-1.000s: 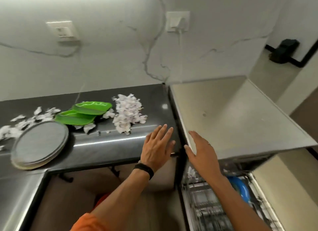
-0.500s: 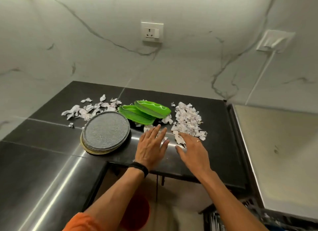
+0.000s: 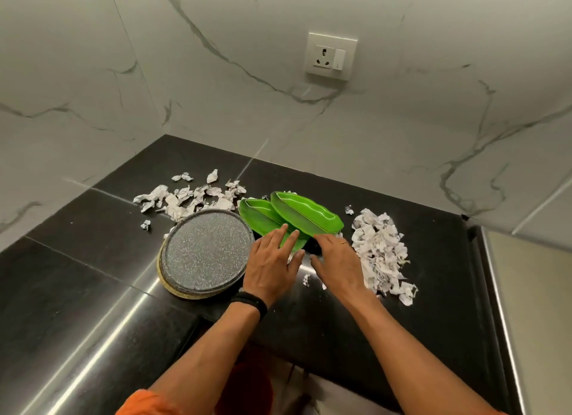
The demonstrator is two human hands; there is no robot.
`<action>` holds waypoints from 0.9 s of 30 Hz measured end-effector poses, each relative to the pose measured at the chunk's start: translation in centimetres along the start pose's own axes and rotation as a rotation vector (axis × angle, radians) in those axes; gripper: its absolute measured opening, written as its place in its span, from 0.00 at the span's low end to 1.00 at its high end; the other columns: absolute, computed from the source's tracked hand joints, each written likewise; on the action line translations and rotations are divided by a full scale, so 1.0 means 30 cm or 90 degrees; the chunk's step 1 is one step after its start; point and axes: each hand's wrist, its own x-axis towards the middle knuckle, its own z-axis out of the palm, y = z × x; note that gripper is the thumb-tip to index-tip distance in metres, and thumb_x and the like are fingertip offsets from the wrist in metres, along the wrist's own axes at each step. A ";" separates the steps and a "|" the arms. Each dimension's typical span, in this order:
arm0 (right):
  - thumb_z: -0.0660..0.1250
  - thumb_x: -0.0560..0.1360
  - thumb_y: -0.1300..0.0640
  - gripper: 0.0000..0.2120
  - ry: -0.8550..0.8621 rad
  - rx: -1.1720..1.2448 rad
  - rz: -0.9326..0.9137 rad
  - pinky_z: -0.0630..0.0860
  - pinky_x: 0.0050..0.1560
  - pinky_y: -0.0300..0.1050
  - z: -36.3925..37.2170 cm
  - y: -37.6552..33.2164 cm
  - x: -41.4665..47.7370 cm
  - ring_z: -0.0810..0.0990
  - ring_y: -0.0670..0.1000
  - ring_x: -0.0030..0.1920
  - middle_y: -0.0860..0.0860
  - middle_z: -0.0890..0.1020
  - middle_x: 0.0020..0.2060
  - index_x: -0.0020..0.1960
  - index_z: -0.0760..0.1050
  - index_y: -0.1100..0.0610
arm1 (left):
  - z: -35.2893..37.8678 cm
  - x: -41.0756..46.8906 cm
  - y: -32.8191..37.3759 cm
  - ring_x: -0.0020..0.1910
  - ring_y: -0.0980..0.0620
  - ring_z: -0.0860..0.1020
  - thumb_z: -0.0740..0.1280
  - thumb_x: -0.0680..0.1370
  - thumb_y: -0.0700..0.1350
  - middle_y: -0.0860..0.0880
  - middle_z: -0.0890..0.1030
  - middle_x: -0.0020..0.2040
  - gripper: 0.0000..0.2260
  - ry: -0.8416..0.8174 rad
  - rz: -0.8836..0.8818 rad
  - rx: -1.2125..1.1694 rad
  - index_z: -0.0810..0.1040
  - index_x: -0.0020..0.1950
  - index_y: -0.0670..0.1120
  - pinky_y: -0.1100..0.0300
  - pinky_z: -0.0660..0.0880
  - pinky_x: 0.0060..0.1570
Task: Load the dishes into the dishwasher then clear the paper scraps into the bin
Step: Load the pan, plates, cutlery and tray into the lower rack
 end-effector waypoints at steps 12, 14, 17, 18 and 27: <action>0.70 0.71 0.62 0.15 -0.093 -0.133 -0.118 0.77 0.43 0.53 0.170 0.108 0.285 0.79 0.60 0.48 0.56 0.82 0.50 0.58 0.78 0.59 | 0.086 0.196 -0.057 0.70 0.44 0.73 0.52 0.82 0.61 0.44 0.73 0.74 0.26 -0.023 -0.086 0.018 0.74 0.73 0.50 0.47 0.69 0.67; 0.73 0.68 0.66 0.15 -0.080 -0.154 -0.127 0.77 0.37 0.51 0.189 0.117 0.298 0.80 0.59 0.44 0.55 0.81 0.45 0.53 0.79 0.59 | 0.096 0.211 -0.059 0.70 0.45 0.73 0.52 0.82 0.61 0.45 0.73 0.74 0.25 -0.021 -0.091 0.025 0.74 0.73 0.50 0.48 0.69 0.67; 0.78 0.63 0.67 0.14 -0.044 -0.170 -0.147 0.74 0.31 0.50 0.196 0.124 0.309 0.79 0.58 0.39 0.55 0.79 0.39 0.45 0.79 0.59 | 0.110 0.219 -0.062 0.70 0.46 0.73 0.53 0.82 0.61 0.45 0.73 0.74 0.25 -0.022 -0.087 0.035 0.73 0.73 0.51 0.48 0.70 0.66; 0.79 0.62 0.67 0.14 -0.033 -0.172 -0.152 0.73 0.30 0.49 0.193 0.128 0.310 0.79 0.58 0.38 0.54 0.78 0.38 0.43 0.78 0.58 | 0.113 0.219 -0.063 0.70 0.46 0.74 0.53 0.82 0.61 0.45 0.73 0.74 0.25 -0.023 -0.083 0.038 0.73 0.73 0.51 0.48 0.70 0.66; 0.74 0.69 0.65 0.10 0.092 -0.190 -0.151 0.73 0.36 0.50 0.072 0.143 0.239 0.77 0.56 0.43 0.52 0.77 0.42 0.48 0.78 0.55 | 0.082 0.211 -0.074 0.72 0.41 0.71 0.67 0.79 0.52 0.42 0.69 0.76 0.27 -0.018 -0.002 0.025 0.66 0.78 0.52 0.44 0.72 0.68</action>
